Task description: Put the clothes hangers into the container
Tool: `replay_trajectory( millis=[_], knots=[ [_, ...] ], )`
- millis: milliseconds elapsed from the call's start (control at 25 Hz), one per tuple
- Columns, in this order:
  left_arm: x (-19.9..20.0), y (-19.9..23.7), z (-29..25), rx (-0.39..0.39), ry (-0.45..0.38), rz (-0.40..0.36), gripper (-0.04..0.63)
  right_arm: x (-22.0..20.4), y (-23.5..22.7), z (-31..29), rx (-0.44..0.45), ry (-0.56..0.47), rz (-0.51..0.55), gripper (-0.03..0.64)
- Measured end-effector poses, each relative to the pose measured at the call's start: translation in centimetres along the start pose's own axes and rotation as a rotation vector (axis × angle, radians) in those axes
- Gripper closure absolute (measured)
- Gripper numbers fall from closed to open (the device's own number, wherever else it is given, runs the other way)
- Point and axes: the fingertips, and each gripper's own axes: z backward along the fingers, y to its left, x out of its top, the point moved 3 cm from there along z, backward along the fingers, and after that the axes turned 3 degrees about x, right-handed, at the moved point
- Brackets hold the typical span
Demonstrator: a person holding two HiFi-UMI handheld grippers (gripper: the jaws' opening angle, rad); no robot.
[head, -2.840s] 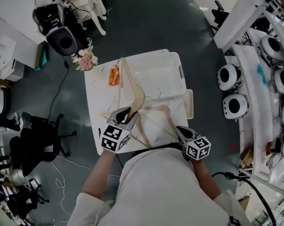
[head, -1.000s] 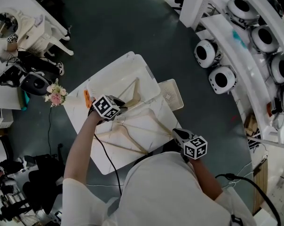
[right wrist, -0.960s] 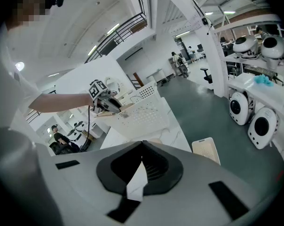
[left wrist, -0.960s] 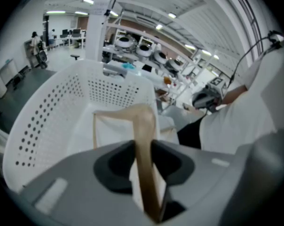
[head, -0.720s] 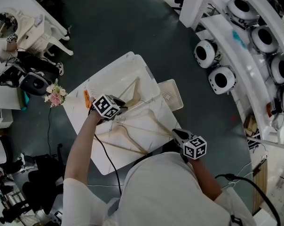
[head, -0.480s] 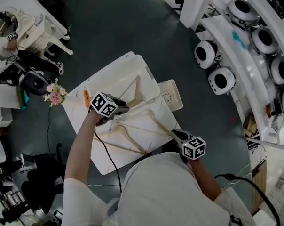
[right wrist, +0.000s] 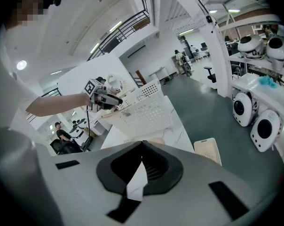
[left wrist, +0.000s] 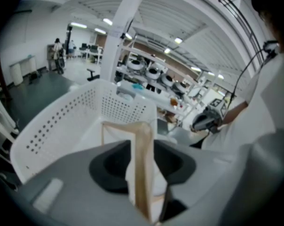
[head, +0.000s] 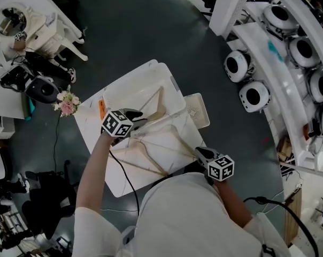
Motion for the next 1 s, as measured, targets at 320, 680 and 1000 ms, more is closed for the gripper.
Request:
replay_trajectory(
  millis=[320, 680, 1000],
  knots=[
    [2.5, -2.8, 5.4, 0.228, -0.199, -0.064, 0.462, 1.2, 0.4, -1.2, 0.040, 0.007, 0.043, 0.615],
    [0.3, -7.5, 9.1, 0.402, -0.325, 0.003, 0.508, 3.6, 1.6, -1.7, 0.082, -0.010, 0.100, 0.615],
    [-4.7, -9.5, 10.1, 0.484, -0.438, 0.221, 0.573, 5.4, 3.6, -2.8, 0.129, -0.006, 0.152, 0.615]
  ],
)
